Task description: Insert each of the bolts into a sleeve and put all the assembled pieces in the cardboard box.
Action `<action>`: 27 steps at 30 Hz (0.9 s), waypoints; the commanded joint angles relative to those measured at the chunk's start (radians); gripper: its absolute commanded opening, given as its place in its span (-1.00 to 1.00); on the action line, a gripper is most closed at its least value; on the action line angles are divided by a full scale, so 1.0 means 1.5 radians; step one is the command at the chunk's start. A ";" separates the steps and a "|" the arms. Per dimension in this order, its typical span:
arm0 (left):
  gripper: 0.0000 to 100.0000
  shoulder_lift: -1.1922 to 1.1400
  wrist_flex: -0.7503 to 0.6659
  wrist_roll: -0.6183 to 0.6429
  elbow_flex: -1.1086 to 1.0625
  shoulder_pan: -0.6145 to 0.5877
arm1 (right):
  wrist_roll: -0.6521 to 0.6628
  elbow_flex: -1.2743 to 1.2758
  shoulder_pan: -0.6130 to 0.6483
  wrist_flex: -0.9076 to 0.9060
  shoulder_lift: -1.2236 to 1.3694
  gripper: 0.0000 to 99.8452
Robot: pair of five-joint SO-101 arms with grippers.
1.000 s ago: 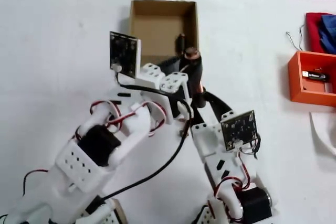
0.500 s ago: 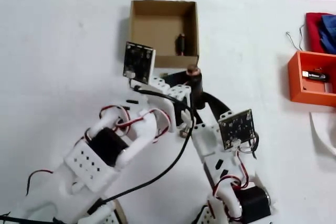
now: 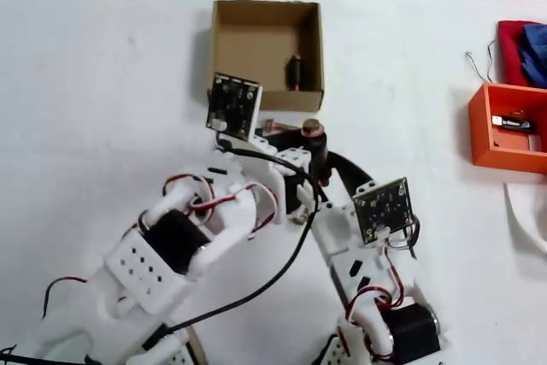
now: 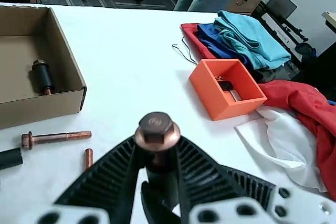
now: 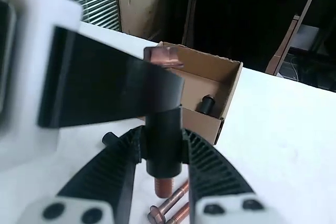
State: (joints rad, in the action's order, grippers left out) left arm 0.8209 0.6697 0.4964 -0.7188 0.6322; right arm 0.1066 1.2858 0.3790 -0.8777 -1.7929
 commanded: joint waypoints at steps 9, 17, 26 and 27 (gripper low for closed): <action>-0.65 0.006 0.013 -0.033 0.010 0.023 | 0.003 -0.009 -0.002 0.014 -0.006 -0.96; -0.65 0.007 0.032 -0.035 0.033 0.017 | 0.003 -0.009 -0.002 0.014 -0.006 -0.96; -0.65 0.006 0.031 -0.036 0.073 0.004 | 0.003 -0.009 -0.002 0.014 -0.006 -0.96; -0.65 0.006 0.032 -0.035 0.073 0.000 | 0.003 -0.009 -0.002 0.014 -0.006 -0.96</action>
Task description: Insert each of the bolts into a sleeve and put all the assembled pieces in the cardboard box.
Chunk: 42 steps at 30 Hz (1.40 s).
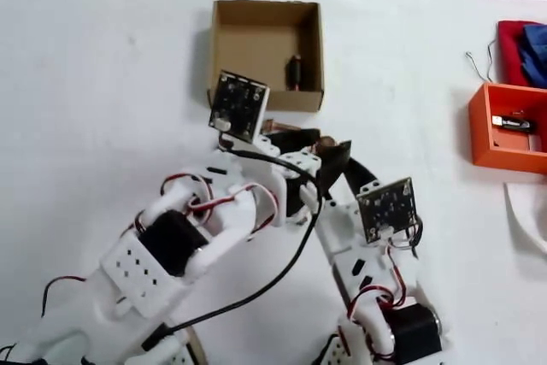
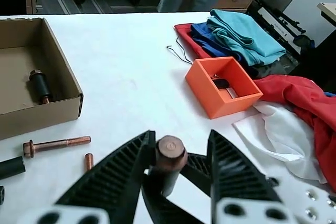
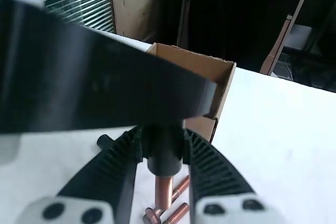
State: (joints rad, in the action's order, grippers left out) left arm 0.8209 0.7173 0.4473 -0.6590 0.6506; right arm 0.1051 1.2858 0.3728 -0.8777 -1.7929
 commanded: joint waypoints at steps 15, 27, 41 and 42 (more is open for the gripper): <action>-0.65 0.006 -0.002 -0.004 0.105 -0.077 | 0.001 -0.009 0.002 0.014 -0.006 -0.96; -0.90 0.005 0.111 -0.106 0.146 -0.272 | 0.000 -0.009 0.002 0.016 -0.005 -0.96; -0.94 0.006 0.126 -0.486 -0.153 -0.730 | -0.056 -0.180 -0.033 0.079 0.155 -0.96; -0.94 0.004 0.100 -0.491 -0.186 -0.744 | -0.056 -0.215 -0.032 0.079 0.207 -0.96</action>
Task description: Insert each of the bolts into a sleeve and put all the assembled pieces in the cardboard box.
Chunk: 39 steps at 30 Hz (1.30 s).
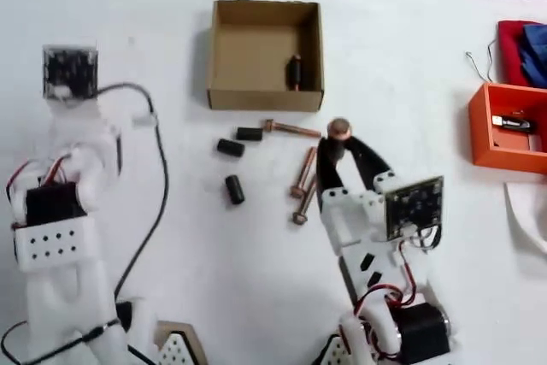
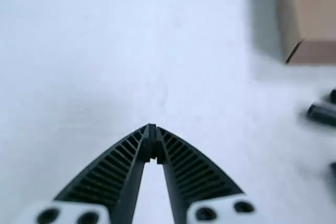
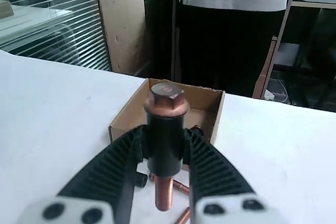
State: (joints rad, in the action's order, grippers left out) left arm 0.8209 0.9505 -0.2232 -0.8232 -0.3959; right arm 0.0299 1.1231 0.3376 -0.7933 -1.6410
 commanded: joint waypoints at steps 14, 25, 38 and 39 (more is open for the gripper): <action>-0.94 0.001 -0.305 -0.088 -0.343 -0.079 | -0.139 -0.846 -0.019 -0.076 0.943 -0.96; -0.94 0.005 -0.309 -0.088 -0.385 -0.077 | -0.139 -1.612 -0.021 -0.200 1.642 -0.96; -0.94 0.001 -0.315 -0.088 -0.386 -0.070 | -0.139 -1.700 -0.049 -0.129 1.865 -0.96; -0.94 0.001 -0.319 -0.088 -0.389 -0.063 | -0.139 -1.691 -0.048 -0.129 1.863 -0.96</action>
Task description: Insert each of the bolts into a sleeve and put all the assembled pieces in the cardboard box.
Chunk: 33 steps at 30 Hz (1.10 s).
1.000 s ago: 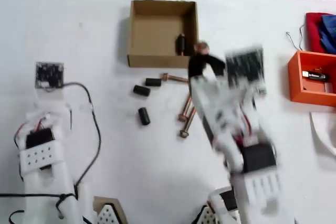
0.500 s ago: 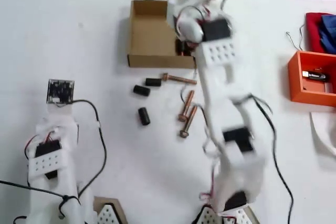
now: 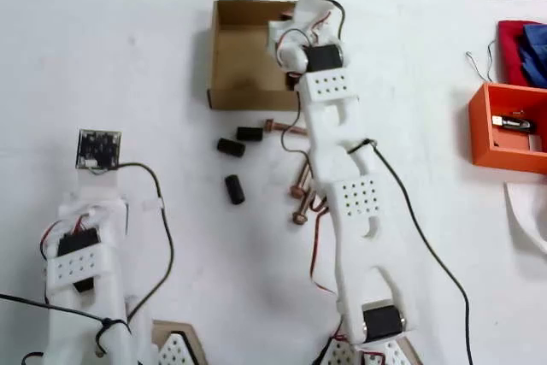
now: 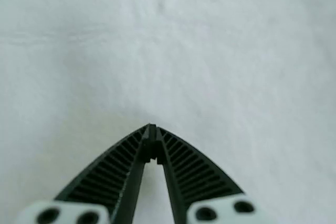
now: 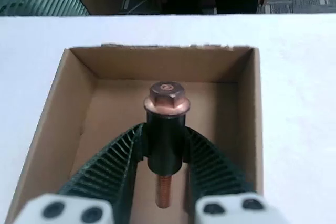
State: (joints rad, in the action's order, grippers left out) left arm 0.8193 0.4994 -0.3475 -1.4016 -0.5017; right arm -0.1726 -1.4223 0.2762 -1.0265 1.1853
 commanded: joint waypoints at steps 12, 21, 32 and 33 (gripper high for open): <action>-0.94 0.003 -0.028 -0.007 -0.010 0.015 | -0.006 0.023 0.004 0.008 -0.017 -0.96; -0.94 0.004 -0.028 -0.008 -0.011 0.015 | -0.008 0.071 0.008 0.011 -0.017 -0.96; -0.94 0.004 -0.028 -0.008 -0.011 0.015 | -0.008 0.092 0.017 -0.012 -0.016 -0.96; -0.94 0.004 -0.028 -0.008 -0.011 0.015 | -0.008 0.092 0.018 -0.013 -0.016 -0.96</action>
State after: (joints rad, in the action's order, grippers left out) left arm 0.8209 0.4749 -0.3491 -1.4200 -0.4910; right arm -0.1772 -1.2750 0.2854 -1.0403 1.1884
